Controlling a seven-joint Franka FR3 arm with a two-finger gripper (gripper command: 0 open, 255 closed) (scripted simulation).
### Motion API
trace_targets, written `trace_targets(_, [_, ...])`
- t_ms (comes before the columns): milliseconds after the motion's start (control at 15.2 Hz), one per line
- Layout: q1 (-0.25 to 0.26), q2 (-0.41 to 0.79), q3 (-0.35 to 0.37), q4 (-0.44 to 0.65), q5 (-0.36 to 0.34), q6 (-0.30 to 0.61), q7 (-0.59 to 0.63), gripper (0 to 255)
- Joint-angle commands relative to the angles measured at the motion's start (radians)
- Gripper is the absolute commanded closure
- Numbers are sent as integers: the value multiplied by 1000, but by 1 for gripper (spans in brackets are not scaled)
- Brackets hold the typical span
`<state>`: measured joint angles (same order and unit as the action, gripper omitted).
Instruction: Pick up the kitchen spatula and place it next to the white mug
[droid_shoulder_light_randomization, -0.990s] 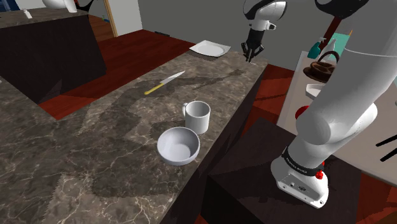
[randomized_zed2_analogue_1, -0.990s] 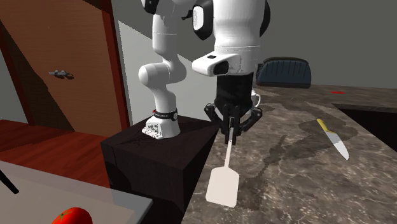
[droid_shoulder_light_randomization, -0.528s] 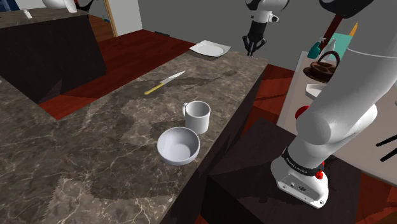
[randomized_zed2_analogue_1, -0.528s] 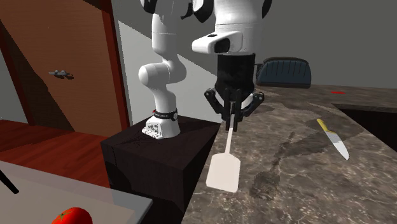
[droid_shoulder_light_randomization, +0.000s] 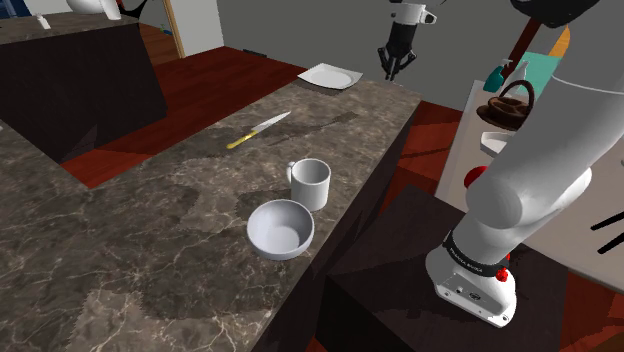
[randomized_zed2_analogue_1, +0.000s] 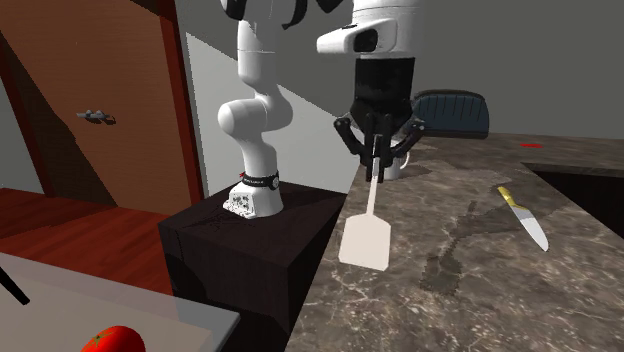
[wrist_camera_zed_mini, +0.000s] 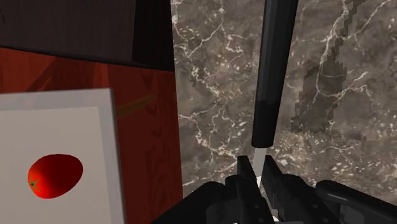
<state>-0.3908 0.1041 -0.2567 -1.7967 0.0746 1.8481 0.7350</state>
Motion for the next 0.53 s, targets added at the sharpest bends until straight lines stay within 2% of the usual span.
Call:
trace_targets(0, [26,-51,18,-65,-12,18,47,255])
trace_targets(462, [109,-150,99,-185,-25,49,214,255])
